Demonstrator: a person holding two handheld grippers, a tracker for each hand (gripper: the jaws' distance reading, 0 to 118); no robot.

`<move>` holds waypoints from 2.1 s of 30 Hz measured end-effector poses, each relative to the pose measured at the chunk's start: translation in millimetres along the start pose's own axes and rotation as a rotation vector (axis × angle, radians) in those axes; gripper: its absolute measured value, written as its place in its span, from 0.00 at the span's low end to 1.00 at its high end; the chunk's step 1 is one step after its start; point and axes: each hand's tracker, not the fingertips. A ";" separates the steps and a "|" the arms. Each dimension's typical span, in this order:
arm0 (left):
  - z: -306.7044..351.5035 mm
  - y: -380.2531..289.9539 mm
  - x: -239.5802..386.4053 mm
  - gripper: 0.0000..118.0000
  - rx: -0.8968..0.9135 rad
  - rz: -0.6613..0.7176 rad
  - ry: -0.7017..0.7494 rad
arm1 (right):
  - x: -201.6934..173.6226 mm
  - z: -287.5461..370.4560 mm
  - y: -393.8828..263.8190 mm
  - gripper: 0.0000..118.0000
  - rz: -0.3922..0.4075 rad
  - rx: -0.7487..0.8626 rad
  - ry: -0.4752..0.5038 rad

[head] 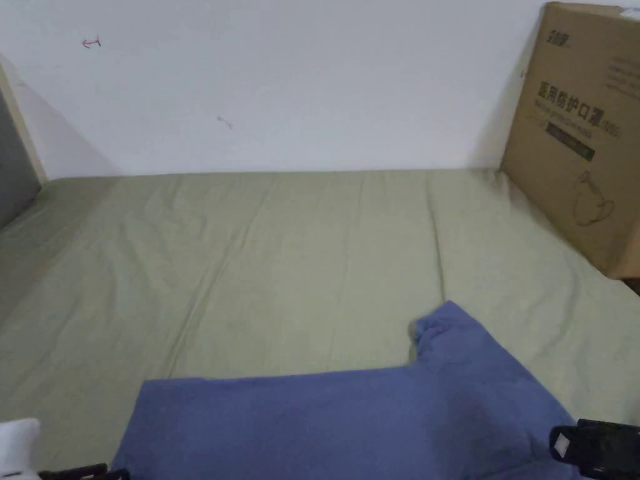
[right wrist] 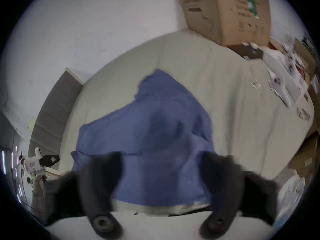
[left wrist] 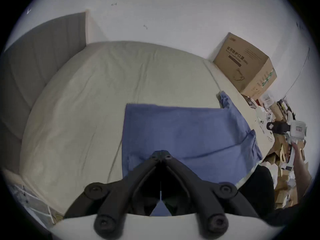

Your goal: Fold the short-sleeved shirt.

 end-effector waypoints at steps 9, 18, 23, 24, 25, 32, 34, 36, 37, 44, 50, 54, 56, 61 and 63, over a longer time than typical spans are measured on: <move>-107.3 100.1 -33.8 0.65 -0.033 -0.016 0.036 | -45.1 -44.6 40.3 0.00 0.161 -0.002 0.029; -219.3 134.7 -87.8 0.91 -0.203 -0.025 0.139 | -24.4 -75.4 34.6 0.00 0.087 -0.103 0.000; -230.5 112.7 -71.6 0.40 -0.253 -0.187 0.165 | -12.7 -101.2 56.0 0.00 0.092 -0.120 -0.056; -222.8 110.8 -68.5 0.12 -0.241 -0.213 0.123 | -10.3 -107.0 64.9 0.00 0.093 -0.118 -0.055; -215.8 109.7 -66.0 0.02 -0.237 -0.236 0.115 | -8.3 -113.3 75.4 0.00 0.097 -0.116 -0.049; -145.3 130.6 -48.9 0.02 -0.120 -0.205 0.021 | 18.1 -198.7 160.8 0.98 0.132 -0.077 -0.166; -131.8 121.3 -31.4 0.02 -0.103 -0.155 0.004 | 27.0 -229.5 182.7 0.98 0.090 -0.107 -0.117; -123.5 119.8 -27.6 0.02 -0.091 -0.115 -0.001 | 41.8 -257.1 198.2 0.93 0.061 -0.186 -0.198; -120.4 118.4 -28.2 0.02 -0.094 -0.108 -0.002 | 48.5 -267.1 201.2 0.78 0.051 -0.207 -0.237; -115.6 112.6 -36.8 0.02 -0.125 -0.131 0.018 | 55.9 -249.5 178.3 0.02 0.040 -0.214 -0.217; -88.6 104.1 -42.7 0.02 -0.082 -0.112 -0.001 | 47.2 -136.8 159.0 0.02 0.076 -0.048 -0.148; -56.1 78.3 -48.6 0.02 -0.048 -0.097 -0.029 | 50.9 -44.6 111.3 0.02 0.000 0.017 -0.097; -41.2 60.3 -49.9 0.02 -0.056 -0.092 -0.055 | 52.8 -5.8 81.3 0.02 -0.040 0.024 -0.074; -21.4 4.4 -43.0 0.02 -0.116 -0.125 -0.051 | 77.6 29.3 -3.7 0.02 -0.153 -0.074 -0.072; -26.4 -16.5 -46.1 0.02 -0.181 -0.109 -0.027 | 89.9 19.4 -33.3 0.02 -0.194 -0.136 -0.083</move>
